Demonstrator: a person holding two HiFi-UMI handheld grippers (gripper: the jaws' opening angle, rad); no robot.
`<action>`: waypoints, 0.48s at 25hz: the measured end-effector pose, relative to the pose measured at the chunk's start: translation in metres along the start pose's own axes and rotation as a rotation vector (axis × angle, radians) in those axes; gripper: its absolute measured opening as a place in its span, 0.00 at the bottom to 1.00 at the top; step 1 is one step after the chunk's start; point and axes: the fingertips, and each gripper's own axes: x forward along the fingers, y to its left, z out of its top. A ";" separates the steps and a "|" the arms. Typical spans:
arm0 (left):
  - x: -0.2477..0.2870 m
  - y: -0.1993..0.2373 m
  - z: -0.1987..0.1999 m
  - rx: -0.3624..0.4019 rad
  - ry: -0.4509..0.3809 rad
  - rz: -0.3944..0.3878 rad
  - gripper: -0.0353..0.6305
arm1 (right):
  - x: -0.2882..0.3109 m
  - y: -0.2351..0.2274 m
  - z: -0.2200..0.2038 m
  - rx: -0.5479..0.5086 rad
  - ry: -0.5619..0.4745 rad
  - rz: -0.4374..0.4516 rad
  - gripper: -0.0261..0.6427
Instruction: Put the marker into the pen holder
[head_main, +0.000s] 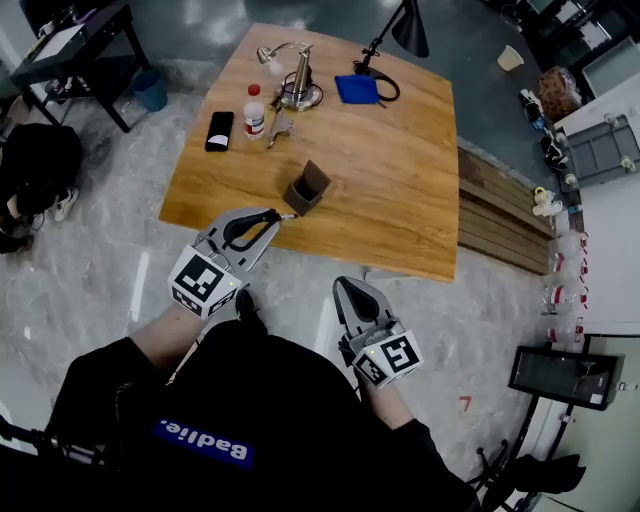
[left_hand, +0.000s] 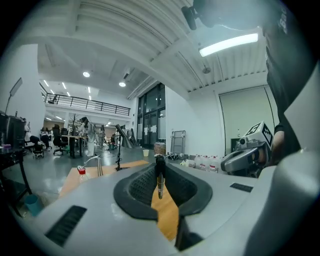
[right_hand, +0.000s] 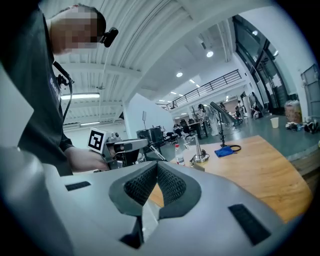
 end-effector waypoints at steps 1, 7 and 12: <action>0.006 0.011 -0.003 -0.008 0.002 -0.012 0.14 | 0.008 -0.004 0.002 0.001 0.001 -0.018 0.05; 0.048 0.064 -0.024 -0.055 0.018 -0.071 0.14 | 0.040 -0.030 0.009 0.039 0.035 -0.122 0.05; 0.087 0.081 -0.050 -0.087 0.062 -0.093 0.14 | 0.048 -0.049 0.011 0.037 0.015 -0.129 0.05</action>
